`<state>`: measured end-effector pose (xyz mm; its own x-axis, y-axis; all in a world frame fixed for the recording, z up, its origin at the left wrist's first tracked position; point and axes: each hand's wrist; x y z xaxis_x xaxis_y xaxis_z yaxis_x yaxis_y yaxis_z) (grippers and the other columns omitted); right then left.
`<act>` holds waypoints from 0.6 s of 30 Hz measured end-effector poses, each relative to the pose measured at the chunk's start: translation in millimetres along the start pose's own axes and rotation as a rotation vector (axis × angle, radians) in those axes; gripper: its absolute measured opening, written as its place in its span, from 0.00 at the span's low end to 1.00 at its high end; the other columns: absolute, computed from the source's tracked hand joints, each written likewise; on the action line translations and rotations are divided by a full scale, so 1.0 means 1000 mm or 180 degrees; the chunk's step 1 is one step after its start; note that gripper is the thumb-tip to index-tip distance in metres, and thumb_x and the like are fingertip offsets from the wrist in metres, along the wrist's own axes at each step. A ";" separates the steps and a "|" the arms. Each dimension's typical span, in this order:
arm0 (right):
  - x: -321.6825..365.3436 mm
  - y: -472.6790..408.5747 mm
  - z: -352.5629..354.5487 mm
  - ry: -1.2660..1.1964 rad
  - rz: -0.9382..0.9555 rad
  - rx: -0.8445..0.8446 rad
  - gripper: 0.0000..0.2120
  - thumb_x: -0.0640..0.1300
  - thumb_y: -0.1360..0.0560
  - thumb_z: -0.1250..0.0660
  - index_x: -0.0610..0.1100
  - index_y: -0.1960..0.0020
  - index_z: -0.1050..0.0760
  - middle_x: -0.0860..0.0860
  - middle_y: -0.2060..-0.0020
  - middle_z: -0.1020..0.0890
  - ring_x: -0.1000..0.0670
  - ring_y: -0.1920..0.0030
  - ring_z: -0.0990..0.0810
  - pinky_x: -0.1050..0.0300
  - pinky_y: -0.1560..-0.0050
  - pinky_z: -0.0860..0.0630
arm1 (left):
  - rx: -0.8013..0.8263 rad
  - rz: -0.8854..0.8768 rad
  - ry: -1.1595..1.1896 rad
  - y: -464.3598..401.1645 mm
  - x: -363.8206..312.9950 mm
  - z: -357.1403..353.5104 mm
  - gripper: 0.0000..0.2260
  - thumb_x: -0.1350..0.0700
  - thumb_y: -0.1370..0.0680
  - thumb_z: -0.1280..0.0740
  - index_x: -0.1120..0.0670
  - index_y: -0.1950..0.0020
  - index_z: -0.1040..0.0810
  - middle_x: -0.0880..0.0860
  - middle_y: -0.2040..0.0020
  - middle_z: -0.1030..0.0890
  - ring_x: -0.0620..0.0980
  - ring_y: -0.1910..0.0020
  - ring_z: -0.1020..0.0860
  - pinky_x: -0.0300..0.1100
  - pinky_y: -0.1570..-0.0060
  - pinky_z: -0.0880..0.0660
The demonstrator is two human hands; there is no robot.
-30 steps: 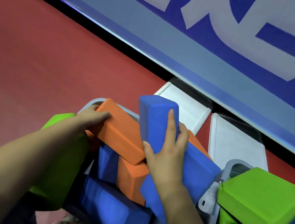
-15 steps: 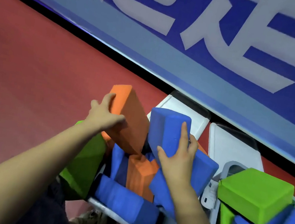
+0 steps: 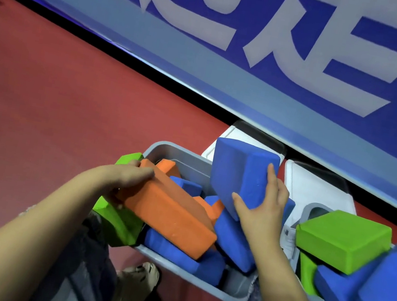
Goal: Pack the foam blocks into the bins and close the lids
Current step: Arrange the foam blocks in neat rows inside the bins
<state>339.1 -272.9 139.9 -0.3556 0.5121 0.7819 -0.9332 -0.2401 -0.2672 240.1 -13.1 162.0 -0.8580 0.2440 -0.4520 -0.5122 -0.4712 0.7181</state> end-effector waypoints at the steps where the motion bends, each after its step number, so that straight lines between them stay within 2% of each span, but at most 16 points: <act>1: 0.000 0.001 0.001 0.0008 -0.0002 -0.0006 0.44 0.40 0.33 0.24 0.60 0.30 0.49 0.44 0.32 0.38 0.53 0.35 0.36 0.88 0.49 0.50 | 0.0012 0.0022 -0.0102 0.001 0.005 0.001 0.26 0.41 0.22 0.44 0.47 0.26 0.44 0.56 0.41 0.34 0.59 0.62 0.24 0.43 0.73 0.25; 6: 0.002 0.003 0.002 0.0012 -0.0054 0.0089 0.44 0.40 0.33 0.24 0.55 0.26 0.46 0.45 0.31 0.38 0.58 0.37 0.39 0.89 0.51 0.50 | 0.0081 0.0135 -0.0054 0.003 0.019 -0.001 0.25 0.42 0.21 0.45 0.44 0.26 0.47 0.57 0.40 0.38 0.59 0.65 0.25 0.42 0.72 0.27; 7: 0.003 0.004 0.001 -0.0014 -0.0072 0.0151 0.44 0.40 0.33 0.24 0.54 0.26 0.45 0.45 0.31 0.39 0.58 0.36 0.39 0.89 0.51 0.50 | 0.0100 0.0189 -0.0059 0.004 0.020 0.000 0.25 0.42 0.21 0.45 0.43 0.25 0.48 0.58 0.38 0.38 0.60 0.62 0.25 0.43 0.72 0.26; 10: 0.002 0.008 -0.004 -0.0059 -0.0084 0.0391 0.44 0.40 0.32 0.24 0.52 0.25 0.45 0.45 0.29 0.40 0.61 0.36 0.40 0.89 0.50 0.50 | 0.0209 0.0314 -0.0206 0.006 0.021 0.005 0.27 0.42 0.20 0.45 0.43 0.23 0.49 0.59 0.27 0.43 0.67 0.40 0.29 0.57 0.61 0.20; 11: 0.003 0.009 -0.005 -0.0087 -0.0105 0.0481 0.43 0.40 0.32 0.25 0.52 0.25 0.45 0.46 0.29 0.40 0.63 0.38 0.40 0.89 0.50 0.50 | 0.0245 0.0287 -0.0434 0.007 0.020 0.006 0.26 0.43 0.20 0.46 0.45 0.23 0.47 0.59 0.26 0.43 0.67 0.37 0.30 0.59 0.58 0.20; 12: 0.003 0.010 -0.007 -0.0117 -0.0146 0.0573 0.43 0.41 0.32 0.25 0.53 0.25 0.45 0.47 0.29 0.41 0.66 0.41 0.40 0.89 0.51 0.49 | 0.0245 0.0224 -0.0828 0.006 0.019 0.007 0.24 0.44 0.19 0.47 0.46 0.23 0.45 0.58 0.26 0.42 0.66 0.38 0.28 0.58 0.55 0.20; 14: 0.005 0.012 -0.008 -0.0135 -0.0221 0.0733 0.43 0.42 0.32 0.25 0.54 0.24 0.46 0.49 0.30 0.41 0.68 0.45 0.41 0.88 0.53 0.47 | 0.0201 0.0006 -0.1905 0.007 0.016 0.005 0.23 0.45 0.18 0.49 0.46 0.23 0.43 0.56 0.26 0.36 0.60 0.37 0.27 0.48 0.49 0.23; 16: 0.006 0.012 -0.009 -0.0126 -0.0263 0.0801 0.43 0.43 0.31 0.25 0.54 0.24 0.46 0.49 0.31 0.41 0.66 0.46 0.40 0.88 0.54 0.46 | 0.0144 -0.0270 -0.2637 0.004 0.014 0.001 0.21 0.46 0.17 0.49 0.47 0.24 0.40 0.55 0.26 0.36 0.56 0.29 0.36 0.44 0.37 0.33; 18: 0.007 0.011 -0.008 -0.0131 -0.0301 0.0789 0.43 0.43 0.31 0.25 0.55 0.24 0.47 0.50 0.30 0.42 0.66 0.47 0.40 0.89 0.55 0.47 | 0.0199 -0.0461 -0.2895 -0.005 0.014 -0.001 0.21 0.46 0.19 0.48 0.45 0.26 0.35 0.56 0.25 0.39 0.54 0.24 0.46 0.47 0.30 0.40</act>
<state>325.8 -264.7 138.1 -0.2603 0.5092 0.8203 -0.9195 -0.3900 -0.0496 230.6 -7.9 151.3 -0.4713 0.8814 0.0313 -0.5952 -0.3440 0.7262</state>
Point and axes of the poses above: each hand's wrist, its own y-axis away from the middle knuckle, its own z-axis out of the back of the hand, x = y × z
